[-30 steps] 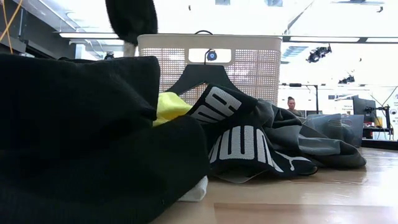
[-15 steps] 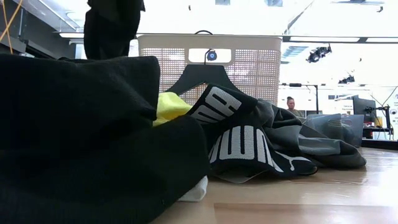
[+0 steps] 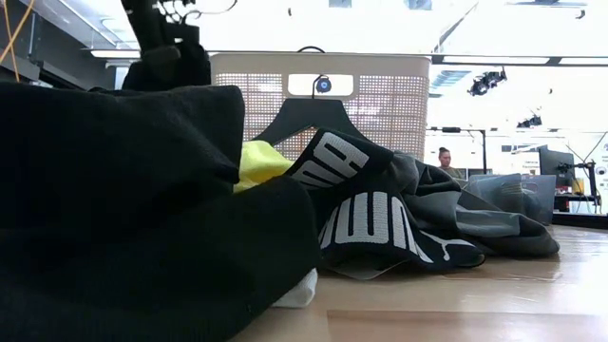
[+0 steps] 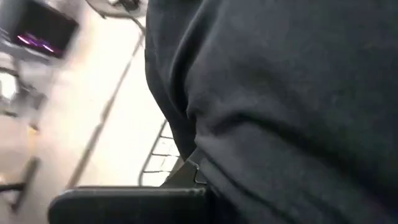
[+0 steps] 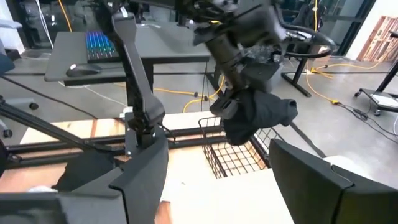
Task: Pick & Place Cloths
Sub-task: Put the right black underwear into the wire basket
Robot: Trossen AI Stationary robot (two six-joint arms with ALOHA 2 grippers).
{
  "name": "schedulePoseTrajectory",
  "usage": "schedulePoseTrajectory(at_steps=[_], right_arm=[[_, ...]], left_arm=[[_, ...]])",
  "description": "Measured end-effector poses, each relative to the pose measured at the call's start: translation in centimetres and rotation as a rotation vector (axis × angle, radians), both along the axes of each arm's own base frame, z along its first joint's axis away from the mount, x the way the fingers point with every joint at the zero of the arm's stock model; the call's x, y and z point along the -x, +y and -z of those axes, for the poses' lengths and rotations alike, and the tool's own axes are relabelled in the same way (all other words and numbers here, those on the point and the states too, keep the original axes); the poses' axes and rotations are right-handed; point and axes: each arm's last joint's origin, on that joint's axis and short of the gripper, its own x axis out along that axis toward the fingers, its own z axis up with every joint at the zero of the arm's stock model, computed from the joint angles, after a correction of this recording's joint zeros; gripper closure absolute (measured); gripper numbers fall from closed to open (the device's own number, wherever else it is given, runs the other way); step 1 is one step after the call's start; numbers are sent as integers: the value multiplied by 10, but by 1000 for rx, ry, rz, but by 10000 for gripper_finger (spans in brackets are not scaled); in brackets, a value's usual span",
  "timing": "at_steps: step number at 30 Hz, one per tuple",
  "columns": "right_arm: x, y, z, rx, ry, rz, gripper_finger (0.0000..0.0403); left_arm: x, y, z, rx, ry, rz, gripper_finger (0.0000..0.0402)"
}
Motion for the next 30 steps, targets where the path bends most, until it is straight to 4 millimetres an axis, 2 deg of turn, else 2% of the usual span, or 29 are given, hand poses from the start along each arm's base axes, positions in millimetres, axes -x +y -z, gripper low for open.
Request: schedulePoseTrajectory(at_steps=[8, 15, 22, 30], right_arm=[[1, 0, 2, -9, 14, 4, 133], [1, 0, 2, -9, 18, 4, 133], [1, 0, 3, -7, 32, 4, 133], [2, 0, 5, -20, 43, 9, 133]], left_arm=[[14, 43, 25, 204, -2, -93, 396], [2, 70, 55, 318, 82, -84, 396], [-4, 78, 77, 426, 162, -52, 396], [-11, 80, 91, 524, 198, -29, 388]])
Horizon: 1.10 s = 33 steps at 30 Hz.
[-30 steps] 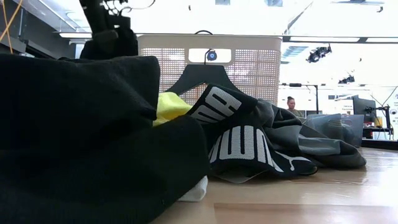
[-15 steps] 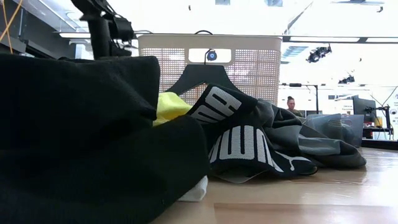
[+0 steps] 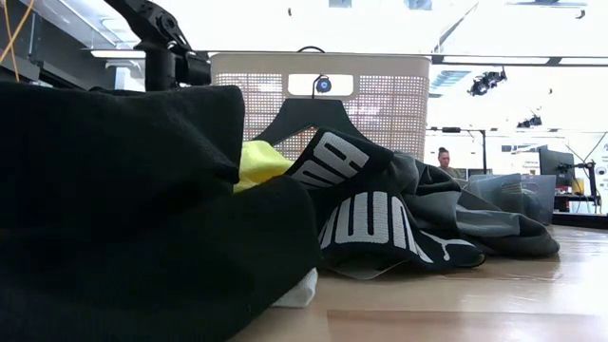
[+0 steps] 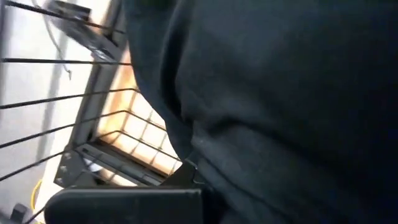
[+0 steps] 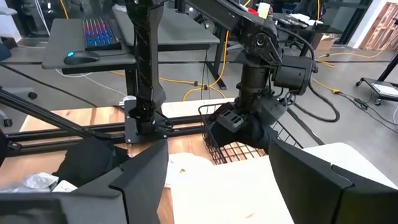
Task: Pick & Place Cloths
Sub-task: Put the right black underwear into the wire basket, then put the grey underwear into the wire basket
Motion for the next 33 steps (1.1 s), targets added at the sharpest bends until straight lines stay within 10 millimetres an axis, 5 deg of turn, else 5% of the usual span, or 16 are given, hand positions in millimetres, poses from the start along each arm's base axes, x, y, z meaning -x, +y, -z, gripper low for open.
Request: schedulePoseTrajectory(at_steps=[11, 22, 26, 33], right_arm=[[0, 0, 0, -7, -3, 3, 133], [0, 0, 1, -28, 1, 11, 133], [1, 0, 2, -32, 12, 13, 133], [1, 0, 2, -33, 14, 14, 133]], left_arm=[[-4, -1, 6, 48, -17, -106, 362], [-4, 0, 4, 48, -35, -206, 178], [-5, 0, -10, 17, -75, -233, 139], [1, -9, -48, -54, -195, -249, 133]])
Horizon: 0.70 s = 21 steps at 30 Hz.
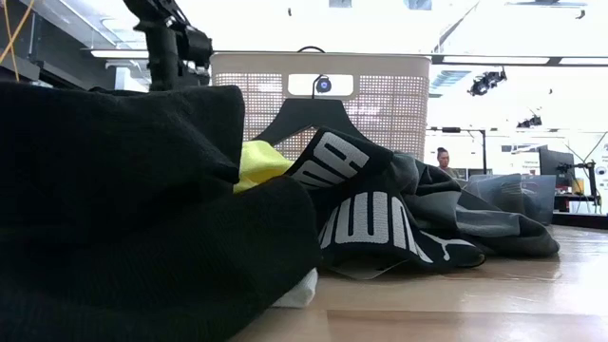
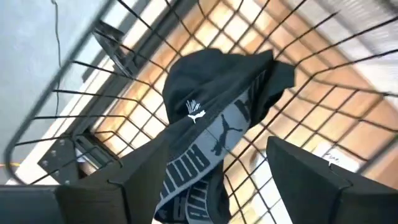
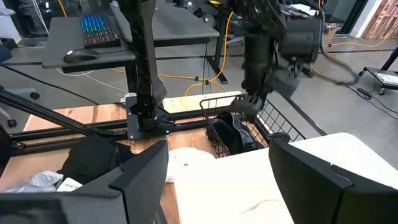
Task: Pick & Place Cloths
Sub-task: Put the grey underwear into the wire basket
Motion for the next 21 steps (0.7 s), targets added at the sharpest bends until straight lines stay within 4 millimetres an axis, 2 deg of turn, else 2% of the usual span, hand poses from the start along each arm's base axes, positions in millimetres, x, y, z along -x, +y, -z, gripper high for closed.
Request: schedulePoseTrajectory(at_steps=[8, 14, 21], right_arm=[[4, 13, 6, -14, 57, -28, 133], [16, 32, 20, -49, 210, -52, 133], [33, 51, 33, -129, 348, -25, 133]], left_arm=[[18, -32, -37, -51, -189, 27, 132], [33, -61, -60, -64, -347, 93, 132], [37, -101, -78, -109, -435, 181, 132]])
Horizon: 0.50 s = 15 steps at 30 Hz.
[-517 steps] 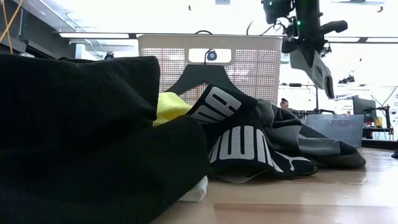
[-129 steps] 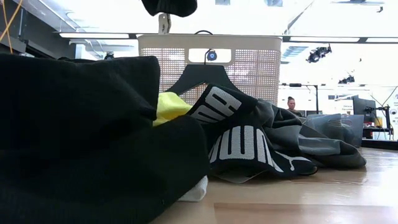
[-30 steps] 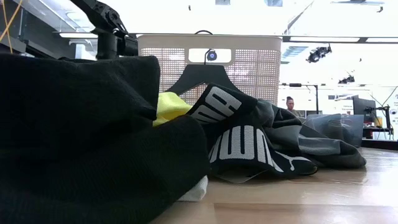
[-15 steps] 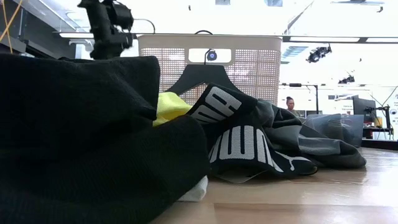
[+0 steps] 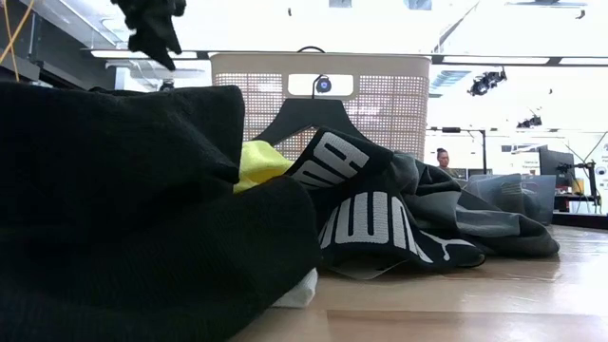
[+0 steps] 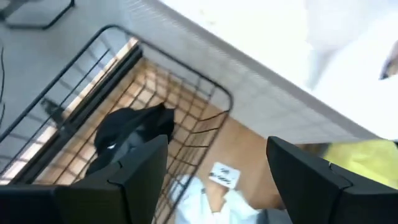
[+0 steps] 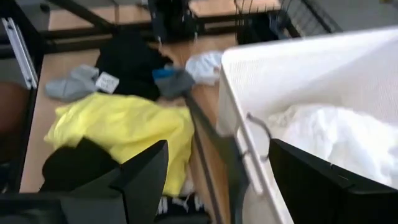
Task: Pick & Place Cloths
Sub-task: Put the grey underwear into the wire basket
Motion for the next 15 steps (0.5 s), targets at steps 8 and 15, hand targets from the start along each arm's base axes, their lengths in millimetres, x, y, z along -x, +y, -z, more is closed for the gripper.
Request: schedulePoseTrajectory(at_steps=[8, 15], right_arm=[[8, 26, 22, -58, 61, 14, 133], [18, 49, 63, -85, 134, 13, 133]], left_arm=[[-11, -35, 11, 1, -92, 143, 132], [-14, -57, 34, 25, -165, 224, 132]])
